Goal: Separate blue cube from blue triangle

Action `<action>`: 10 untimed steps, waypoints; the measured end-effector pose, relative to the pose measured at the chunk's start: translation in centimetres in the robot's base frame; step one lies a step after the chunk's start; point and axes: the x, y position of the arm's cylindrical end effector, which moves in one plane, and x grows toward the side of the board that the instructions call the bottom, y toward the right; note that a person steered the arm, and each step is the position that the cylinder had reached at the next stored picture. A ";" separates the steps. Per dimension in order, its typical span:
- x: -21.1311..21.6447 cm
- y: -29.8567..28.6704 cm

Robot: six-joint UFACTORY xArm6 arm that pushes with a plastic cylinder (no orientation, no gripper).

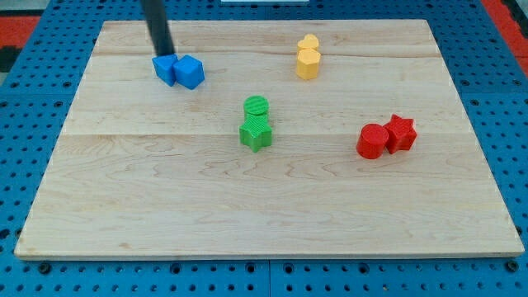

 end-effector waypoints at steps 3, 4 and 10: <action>2.5 3.1; 3.5 2.0; 7.0 1.8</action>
